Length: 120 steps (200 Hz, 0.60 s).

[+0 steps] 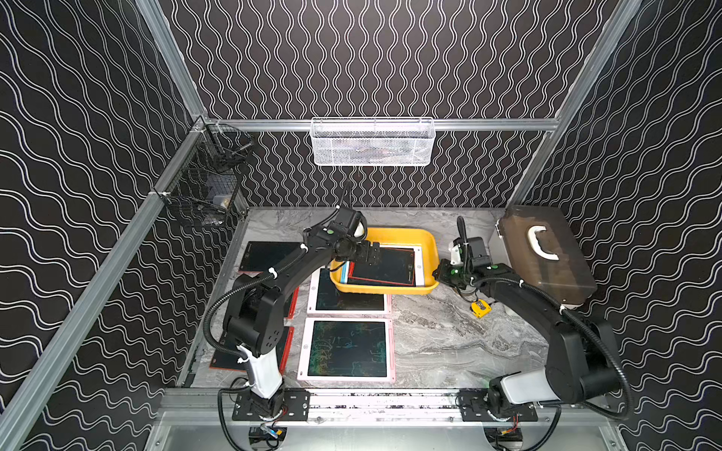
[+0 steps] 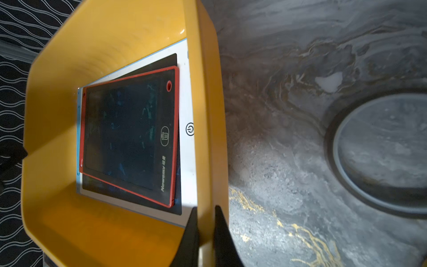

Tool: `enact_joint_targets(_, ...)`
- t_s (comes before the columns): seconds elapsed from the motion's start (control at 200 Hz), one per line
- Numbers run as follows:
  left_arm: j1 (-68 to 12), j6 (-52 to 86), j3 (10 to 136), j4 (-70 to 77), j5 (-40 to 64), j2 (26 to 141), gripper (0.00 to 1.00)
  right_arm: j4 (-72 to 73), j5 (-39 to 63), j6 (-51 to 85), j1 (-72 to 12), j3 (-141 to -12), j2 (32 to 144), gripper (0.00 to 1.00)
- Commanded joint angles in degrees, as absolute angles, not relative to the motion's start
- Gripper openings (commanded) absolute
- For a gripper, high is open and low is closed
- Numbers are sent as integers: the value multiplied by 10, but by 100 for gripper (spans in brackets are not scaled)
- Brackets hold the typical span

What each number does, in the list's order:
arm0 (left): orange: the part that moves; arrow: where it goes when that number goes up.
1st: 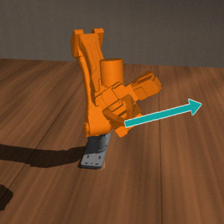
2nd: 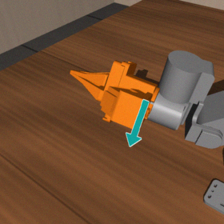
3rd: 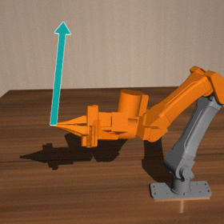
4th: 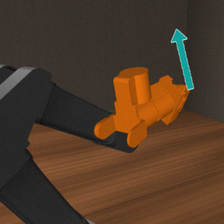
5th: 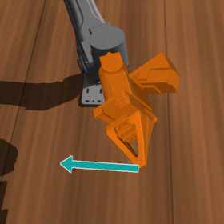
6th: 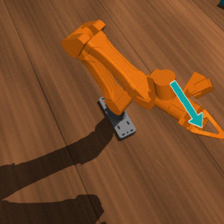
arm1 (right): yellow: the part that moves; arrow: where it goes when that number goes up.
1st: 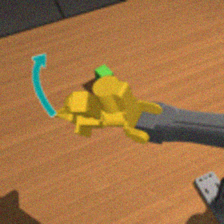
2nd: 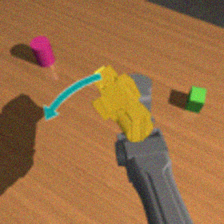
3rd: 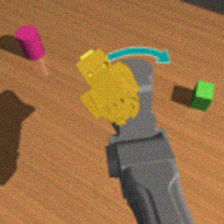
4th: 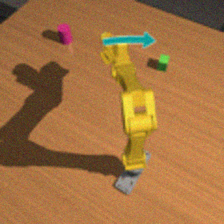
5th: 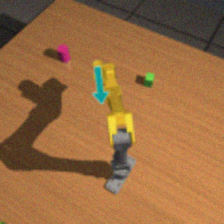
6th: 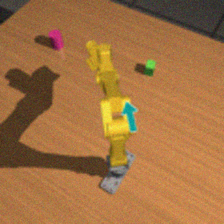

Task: Take out the writing tablet from the storage box
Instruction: Place the storage box on the writing tablet.

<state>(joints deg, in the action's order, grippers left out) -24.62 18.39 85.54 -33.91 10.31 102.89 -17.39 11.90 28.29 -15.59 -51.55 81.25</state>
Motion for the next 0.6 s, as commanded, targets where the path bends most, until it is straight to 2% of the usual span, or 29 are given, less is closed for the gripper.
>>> enact_joint_targets(0.0, -252, 200, 823, -327, 78, 1006, 99, -91, 125, 309, -168, -480, 777, 0)
enact_joint_targets(0.215, -255, 213, 761, -314, 57, 981, 99, -64, 107, 320, -181, -409, 732, 0)
enact_joint_targets(0.51, -258, 214, 739, -301, 56, 1006, 99, -58, 67, 312, -193, -374, 732, 0)
enact_joint_targets(0.595, -259, 216, 737, -296, 58, 1017, 99, -67, 51, 312, -198, -370, 730, 8)
